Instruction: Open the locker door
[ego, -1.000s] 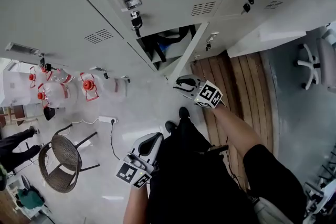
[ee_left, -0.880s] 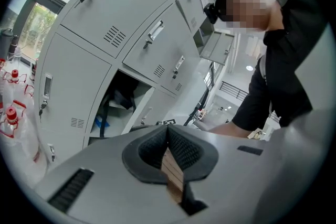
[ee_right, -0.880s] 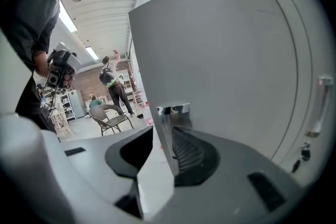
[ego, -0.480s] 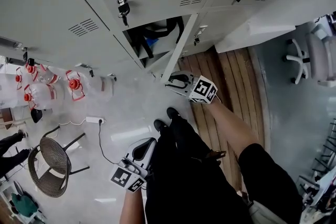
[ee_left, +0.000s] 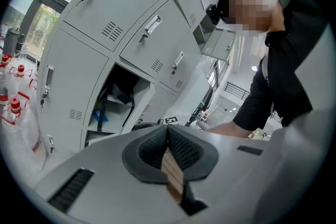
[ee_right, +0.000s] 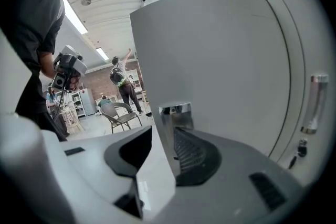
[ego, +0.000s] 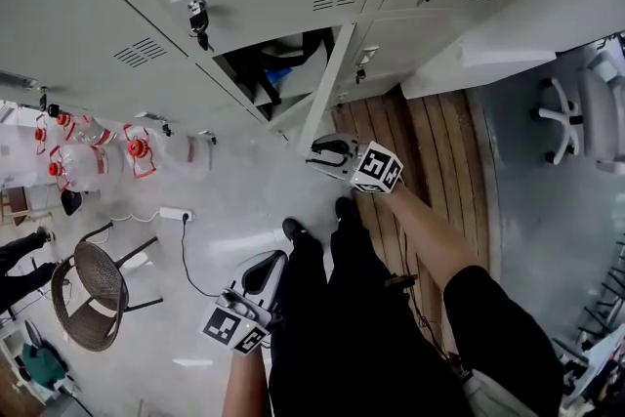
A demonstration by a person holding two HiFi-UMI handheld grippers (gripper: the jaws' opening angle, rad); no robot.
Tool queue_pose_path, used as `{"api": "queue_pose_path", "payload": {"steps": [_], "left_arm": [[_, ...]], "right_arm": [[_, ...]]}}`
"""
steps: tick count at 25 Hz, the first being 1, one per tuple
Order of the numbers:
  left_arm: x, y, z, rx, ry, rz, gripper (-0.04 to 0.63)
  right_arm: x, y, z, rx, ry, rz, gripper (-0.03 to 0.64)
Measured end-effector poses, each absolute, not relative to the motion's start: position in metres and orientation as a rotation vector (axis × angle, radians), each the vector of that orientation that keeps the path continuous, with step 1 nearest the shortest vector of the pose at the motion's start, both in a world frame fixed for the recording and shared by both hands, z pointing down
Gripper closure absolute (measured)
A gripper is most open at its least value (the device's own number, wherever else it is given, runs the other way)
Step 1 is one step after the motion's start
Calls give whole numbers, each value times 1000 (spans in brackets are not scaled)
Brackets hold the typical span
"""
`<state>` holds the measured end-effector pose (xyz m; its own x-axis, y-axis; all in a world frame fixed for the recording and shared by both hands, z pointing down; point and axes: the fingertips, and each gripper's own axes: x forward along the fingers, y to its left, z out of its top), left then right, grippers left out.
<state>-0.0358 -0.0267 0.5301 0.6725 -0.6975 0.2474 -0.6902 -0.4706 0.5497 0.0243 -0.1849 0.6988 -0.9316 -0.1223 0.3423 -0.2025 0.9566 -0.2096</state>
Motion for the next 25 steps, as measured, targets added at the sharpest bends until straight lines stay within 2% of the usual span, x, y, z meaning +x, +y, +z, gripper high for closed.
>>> {"api": "queue_pose_path", "payload": {"steps": [25], "left_arm": [[72,-27,524,2245,-1111,2,578]], "right_arm": [[120,-166,700,17,-2795,344,483]]}}
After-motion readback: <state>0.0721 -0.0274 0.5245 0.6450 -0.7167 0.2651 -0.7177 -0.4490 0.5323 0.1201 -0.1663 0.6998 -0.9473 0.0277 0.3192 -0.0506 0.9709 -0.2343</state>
